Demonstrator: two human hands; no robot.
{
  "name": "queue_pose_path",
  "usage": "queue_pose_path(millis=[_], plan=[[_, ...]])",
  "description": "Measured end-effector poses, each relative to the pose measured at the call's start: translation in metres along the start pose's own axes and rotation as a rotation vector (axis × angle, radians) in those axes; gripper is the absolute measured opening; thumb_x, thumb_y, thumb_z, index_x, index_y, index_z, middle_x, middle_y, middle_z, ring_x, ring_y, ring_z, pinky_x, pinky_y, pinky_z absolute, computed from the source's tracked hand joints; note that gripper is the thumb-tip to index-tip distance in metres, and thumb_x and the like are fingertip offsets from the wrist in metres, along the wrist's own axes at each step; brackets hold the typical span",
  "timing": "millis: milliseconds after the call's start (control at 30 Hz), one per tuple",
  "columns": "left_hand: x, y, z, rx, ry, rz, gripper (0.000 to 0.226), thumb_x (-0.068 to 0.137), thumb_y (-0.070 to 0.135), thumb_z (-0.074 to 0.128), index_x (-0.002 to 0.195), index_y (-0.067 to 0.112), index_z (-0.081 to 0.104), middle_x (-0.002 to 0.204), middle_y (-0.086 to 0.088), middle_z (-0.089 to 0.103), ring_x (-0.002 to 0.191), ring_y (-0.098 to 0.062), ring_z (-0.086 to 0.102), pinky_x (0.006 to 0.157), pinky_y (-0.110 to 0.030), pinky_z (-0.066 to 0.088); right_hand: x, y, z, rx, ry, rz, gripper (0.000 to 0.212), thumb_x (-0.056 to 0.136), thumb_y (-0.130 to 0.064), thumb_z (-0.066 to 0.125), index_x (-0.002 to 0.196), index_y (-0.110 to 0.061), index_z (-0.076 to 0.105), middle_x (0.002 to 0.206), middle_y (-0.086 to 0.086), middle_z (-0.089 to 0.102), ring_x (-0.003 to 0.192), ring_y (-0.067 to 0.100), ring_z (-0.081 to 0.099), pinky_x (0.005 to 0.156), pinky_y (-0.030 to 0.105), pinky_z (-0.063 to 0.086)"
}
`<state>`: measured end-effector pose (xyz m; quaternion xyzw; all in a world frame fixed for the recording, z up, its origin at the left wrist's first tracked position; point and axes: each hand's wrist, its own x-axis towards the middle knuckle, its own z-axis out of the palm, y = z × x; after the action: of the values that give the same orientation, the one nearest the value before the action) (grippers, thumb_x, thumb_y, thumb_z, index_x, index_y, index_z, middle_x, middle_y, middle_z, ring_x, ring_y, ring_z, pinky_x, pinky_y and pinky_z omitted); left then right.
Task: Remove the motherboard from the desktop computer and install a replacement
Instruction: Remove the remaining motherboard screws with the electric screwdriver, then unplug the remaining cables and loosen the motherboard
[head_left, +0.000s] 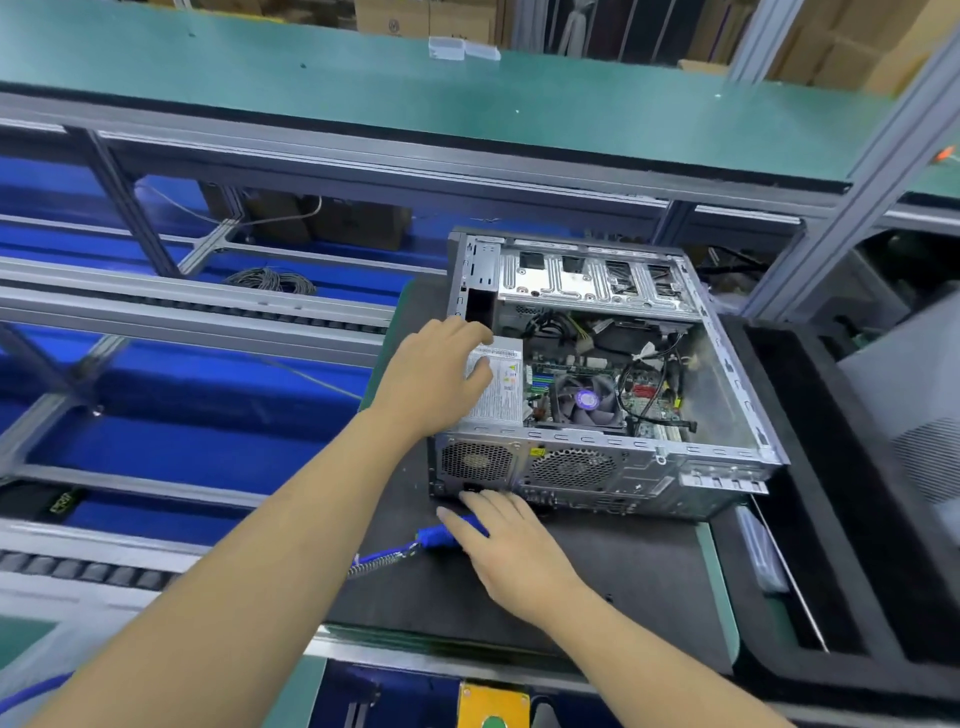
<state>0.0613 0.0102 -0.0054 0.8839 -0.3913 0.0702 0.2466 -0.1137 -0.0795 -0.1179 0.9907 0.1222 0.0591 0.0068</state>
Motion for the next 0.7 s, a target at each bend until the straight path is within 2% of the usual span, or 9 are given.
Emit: queue_pose_path(millis=[100, 133, 200, 233, 267, 367, 467, 567, 700], plan=[[0.015, 0.012, 0.005, 0.011, -0.018, 0.041, 0.031, 0.099, 0.029, 0.051, 0.127, 0.019, 0.060, 0.123, 0.000, 0.061, 0.111, -0.023, 0.054, 0.094, -0.044, 0.045, 0.002, 0.013, -0.035, 0.132, 0.179, -0.178, 0.023, 0.082, -0.018, 0.060, 0.102, -0.014, 0.070, 0.090, 0.003, 0.065, 0.077, 0.025, 0.061, 0.062, 0.035, 0.054], [0.021, 0.015, 0.007, 0.013, -0.020, 0.051, 0.031, 0.099, 0.029, 0.051, 0.127, 0.019, 0.059, 0.123, 0.000, 0.061, 0.111, -0.023, 0.053, 0.093, -0.043, 0.044, 0.007, 0.023, -0.050, 0.156, 0.275, -0.175, 0.017, 0.083, -0.018, 0.056, 0.094, -0.013, 0.069, 0.081, 0.002, 0.062, 0.069, 0.025, 0.058, 0.053, 0.035, 0.050], [0.034, 0.023, 0.014, 0.013, -0.023, 0.060, 0.032, 0.099, 0.029, 0.051, 0.128, 0.019, 0.059, 0.121, 0.001, 0.061, 0.109, -0.023, 0.053, 0.091, -0.041, 0.044, 0.022, 0.054, -0.083, 0.205, 0.501, -0.045, 0.016, 0.083, -0.015, 0.054, 0.088, -0.012, 0.068, 0.072, 0.002, 0.060, 0.065, 0.026, 0.058, 0.050, 0.036, 0.048], [0.041, 0.028, 0.018, 0.019, -0.026, 0.064, 0.031, 0.098, 0.029, 0.051, 0.127, 0.019, 0.059, 0.119, 0.001, 0.061, 0.107, -0.023, 0.052, 0.091, -0.041, 0.043, 0.032, 0.075, -0.098, 0.230, 0.565, 0.078, 0.017, 0.085, -0.014, 0.053, 0.091, -0.012, 0.069, 0.074, 0.002, 0.062, 0.068, 0.025, 0.060, 0.053, 0.037, 0.050], [0.048, 0.033, 0.023, 0.031, -0.034, 0.070, 0.031, 0.097, 0.029, 0.051, 0.125, 0.020, 0.059, 0.117, 0.001, 0.061, 0.107, -0.023, 0.051, 0.089, -0.042, 0.044, 0.041, 0.099, -0.112, 0.251, 0.545, 0.220, 0.018, 0.088, -0.015, 0.053, 0.097, -0.014, 0.069, 0.081, 0.001, 0.065, 0.074, 0.024, 0.062, 0.060, 0.038, 0.053], [0.069, 0.048, 0.040, 0.122, -0.094, 0.066, 0.028, 0.096, 0.032, 0.048, 0.120, 0.021, 0.059, 0.111, 0.000, 0.060, 0.106, -0.025, 0.051, 0.086, -0.040, 0.043, 0.061, 0.168, -0.118, 0.291, 0.064, 0.501, 0.033, 0.095, -0.033, 0.058, 0.125, -0.019, 0.060, 0.110, 0.004, 0.063, 0.102, 0.026, 0.061, 0.084, 0.041, 0.052], [0.079, 0.046, 0.061, 0.187, -0.184, 0.010, 0.030, 0.095, 0.031, 0.044, 0.119, 0.021, 0.060, 0.111, 0.000, 0.060, 0.106, -0.024, 0.052, 0.087, -0.040, 0.042, 0.068, 0.203, -0.092, 0.258, -0.360, 0.418, 0.087, 0.081, -0.062, 0.069, 0.152, -0.024, 0.034, 0.140, 0.007, 0.046, 0.130, 0.029, 0.044, 0.102, 0.048, 0.044], [0.081, 0.036, 0.077, 0.214, -0.269, -0.038, 0.030, 0.093, 0.032, 0.041, 0.114, 0.023, 0.059, 0.109, -0.001, 0.060, 0.103, -0.025, 0.051, 0.086, -0.041, 0.039, 0.073, 0.217, -0.063, 0.185, -0.536, 0.330, 0.116, 0.066, -0.074, 0.074, 0.157, -0.027, 0.018, 0.154, 0.005, 0.031, 0.140, 0.033, 0.030, 0.107, 0.058, 0.037], [0.084, 0.034, 0.084, 0.217, -0.295, -0.045, 0.032, 0.090, 0.035, 0.039, 0.112, 0.026, 0.061, 0.104, 0.002, 0.062, 0.097, -0.023, 0.052, 0.084, -0.040, 0.036, 0.079, 0.221, -0.046, 0.140, -0.628, 0.241, 0.126, 0.065, -0.066, 0.079, 0.158, -0.024, 0.004, 0.157, 0.004, 0.021, 0.142, 0.033, 0.025, 0.107, 0.058, 0.034]])
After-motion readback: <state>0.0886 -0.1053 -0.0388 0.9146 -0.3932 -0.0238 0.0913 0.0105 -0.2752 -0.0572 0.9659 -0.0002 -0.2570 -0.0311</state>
